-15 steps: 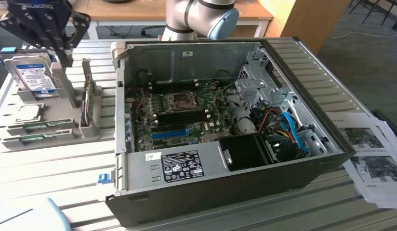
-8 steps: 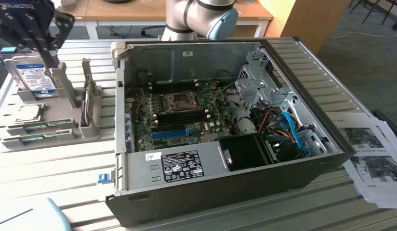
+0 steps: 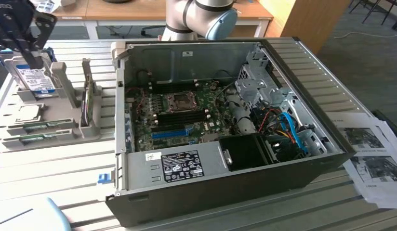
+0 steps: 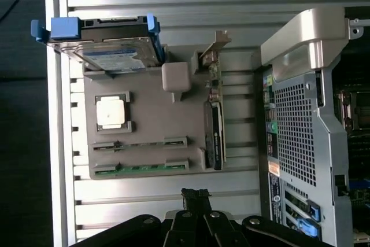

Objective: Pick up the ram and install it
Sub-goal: 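Reach for the ram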

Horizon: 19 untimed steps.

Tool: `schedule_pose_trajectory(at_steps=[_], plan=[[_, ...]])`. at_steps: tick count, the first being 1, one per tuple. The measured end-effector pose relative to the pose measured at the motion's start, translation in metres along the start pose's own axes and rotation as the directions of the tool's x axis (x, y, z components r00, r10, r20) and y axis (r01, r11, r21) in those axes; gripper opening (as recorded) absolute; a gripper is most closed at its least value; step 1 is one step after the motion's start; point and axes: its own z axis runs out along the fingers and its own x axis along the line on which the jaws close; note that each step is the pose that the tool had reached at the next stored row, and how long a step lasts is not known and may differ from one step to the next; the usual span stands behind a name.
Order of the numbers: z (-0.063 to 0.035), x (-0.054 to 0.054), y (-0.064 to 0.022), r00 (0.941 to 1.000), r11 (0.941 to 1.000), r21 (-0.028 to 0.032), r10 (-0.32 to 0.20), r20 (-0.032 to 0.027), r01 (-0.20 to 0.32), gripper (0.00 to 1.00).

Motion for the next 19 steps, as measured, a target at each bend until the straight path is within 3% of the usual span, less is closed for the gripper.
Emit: schedule_pose_trajectory(at_steps=[13,19], plan=[[0.0001,0.039,-0.003,1.0,1.0,0.0002,0.0,-0.0019,0.0,0.09],[0.0002,0.049,-0.0037,1.0,1.0,0.0003,0.0,-0.0032,0.0,0.09]])
